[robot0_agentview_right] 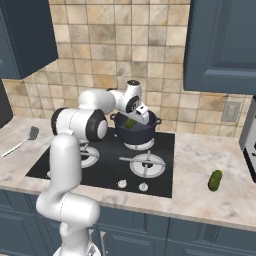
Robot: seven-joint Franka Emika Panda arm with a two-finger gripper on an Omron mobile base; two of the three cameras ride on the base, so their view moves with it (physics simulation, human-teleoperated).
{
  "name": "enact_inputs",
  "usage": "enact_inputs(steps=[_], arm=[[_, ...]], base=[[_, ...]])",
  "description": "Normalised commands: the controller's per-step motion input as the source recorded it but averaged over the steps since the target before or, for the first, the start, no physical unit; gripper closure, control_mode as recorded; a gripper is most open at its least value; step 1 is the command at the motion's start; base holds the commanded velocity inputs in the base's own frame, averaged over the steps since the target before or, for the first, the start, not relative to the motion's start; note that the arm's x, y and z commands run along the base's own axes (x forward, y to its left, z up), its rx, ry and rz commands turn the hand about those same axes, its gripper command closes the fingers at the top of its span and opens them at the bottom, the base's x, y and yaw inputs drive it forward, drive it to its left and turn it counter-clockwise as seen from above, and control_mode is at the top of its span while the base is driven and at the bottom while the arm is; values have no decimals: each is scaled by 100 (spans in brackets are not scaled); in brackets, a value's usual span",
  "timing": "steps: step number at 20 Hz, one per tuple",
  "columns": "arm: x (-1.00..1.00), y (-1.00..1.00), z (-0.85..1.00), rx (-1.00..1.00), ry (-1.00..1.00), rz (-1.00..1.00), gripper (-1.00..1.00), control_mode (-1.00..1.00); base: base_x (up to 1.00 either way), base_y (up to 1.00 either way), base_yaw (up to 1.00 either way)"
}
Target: Put the cucumber and cucumber in the pot. Retrieve the spatula and lightly stir the vegetables in the pot.
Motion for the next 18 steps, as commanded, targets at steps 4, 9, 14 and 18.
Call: enact_inputs(steps=[4, 9, 14, 18], arm=[[15, -7, -5, 0, 6, 0, -100, -100], [15, -2, 0, 0, 2, 0, -100, -100], [16, -4, 10, 0, 6, 0, -100, -100], [-7, -10, 52, 0, 3, -4, -100, -100]], base=[[0, 0, 0], [0, 0, 0], [0, 0, 0], [0, 0, 0]])
